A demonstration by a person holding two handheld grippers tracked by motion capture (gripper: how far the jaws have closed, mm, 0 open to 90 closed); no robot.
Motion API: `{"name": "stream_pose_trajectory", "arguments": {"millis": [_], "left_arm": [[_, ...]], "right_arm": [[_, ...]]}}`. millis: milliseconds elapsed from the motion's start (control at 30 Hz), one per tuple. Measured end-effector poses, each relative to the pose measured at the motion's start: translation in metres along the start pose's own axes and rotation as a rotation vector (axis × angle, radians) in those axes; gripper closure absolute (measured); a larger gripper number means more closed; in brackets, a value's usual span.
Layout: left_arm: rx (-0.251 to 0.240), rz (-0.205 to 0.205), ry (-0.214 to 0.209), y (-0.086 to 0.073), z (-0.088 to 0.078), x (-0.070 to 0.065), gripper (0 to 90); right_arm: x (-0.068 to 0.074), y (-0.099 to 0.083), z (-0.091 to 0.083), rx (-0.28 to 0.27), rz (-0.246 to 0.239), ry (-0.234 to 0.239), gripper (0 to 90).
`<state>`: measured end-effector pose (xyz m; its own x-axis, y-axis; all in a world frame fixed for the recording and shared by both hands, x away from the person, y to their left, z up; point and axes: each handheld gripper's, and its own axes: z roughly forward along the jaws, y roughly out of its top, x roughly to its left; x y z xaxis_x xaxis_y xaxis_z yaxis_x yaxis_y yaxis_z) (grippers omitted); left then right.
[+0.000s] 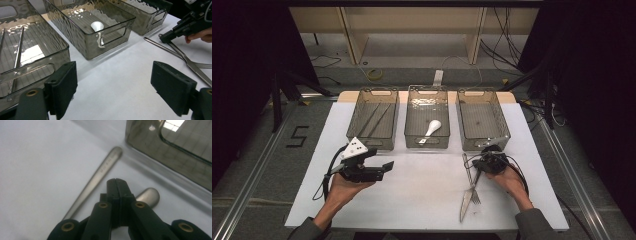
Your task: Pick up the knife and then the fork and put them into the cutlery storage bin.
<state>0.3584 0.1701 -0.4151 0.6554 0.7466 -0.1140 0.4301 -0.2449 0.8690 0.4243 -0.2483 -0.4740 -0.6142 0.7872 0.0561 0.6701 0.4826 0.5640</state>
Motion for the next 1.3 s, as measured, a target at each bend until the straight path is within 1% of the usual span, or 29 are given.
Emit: {"name": "stream_pose_trajectory", "arguments": {"millis": [67,133,300,400,533,733,1067,1200,1233,1267,1300], "left_arm": [[0.0,0.006,-0.004,0.0,0.001,-0.001,21.0],[0.003,0.008,-0.006,-0.001,0.001,-0.001,21.0],[-0.003,0.007,-0.008,-0.001,-0.001,-0.001,21.0],[-0.004,0.005,-0.008,-0.001,0.0,-0.001,21.0],[-0.003,0.006,-0.009,-0.001,0.0,-0.002,21.0],[0.001,0.009,-0.008,-0.001,0.001,-0.002,21.0],[-0.001,0.007,-0.008,-0.001,0.001,-0.002,21.0],[-0.002,0.003,-0.008,-0.001,0.001,-0.002,21.0],[-0.003,0.003,-0.008,-0.001,0.001,-0.002,21.0],[-0.004,0.004,-0.008,-0.001,0.001,-0.002,21.0],[-0.004,0.005,-0.008,-0.001,0.001,-0.002,21.0]], "right_arm": [[0.001,-0.003,-0.004,0.018,-0.002,-0.012,90.0],[0.001,-0.007,-0.007,0.03,0.006,-0.012,90.0],[0.0,-0.015,-0.015,0.055,0.027,-0.031,90.0],[-0.001,-0.022,-0.021,0.061,0.037,-0.036,90.0],[0.001,-0.034,-0.03,0.075,0.043,-0.039,90.0],[0.005,-0.047,-0.042,0.103,0.042,-0.03,90.0],[0.023,-0.062,-0.056,0.173,-0.013,-0.017,90.0],[0.027,-0.061,-0.059,0.198,-0.049,-0.02,89.4],[0.027,-0.06,-0.06,0.192,-0.06,-0.017,85.6],[0.028,-0.057,-0.062,0.19,-0.069,-0.007,82.9],[0.029,-0.055,-0.064,0.188,-0.082,0.006,78.4]]}}
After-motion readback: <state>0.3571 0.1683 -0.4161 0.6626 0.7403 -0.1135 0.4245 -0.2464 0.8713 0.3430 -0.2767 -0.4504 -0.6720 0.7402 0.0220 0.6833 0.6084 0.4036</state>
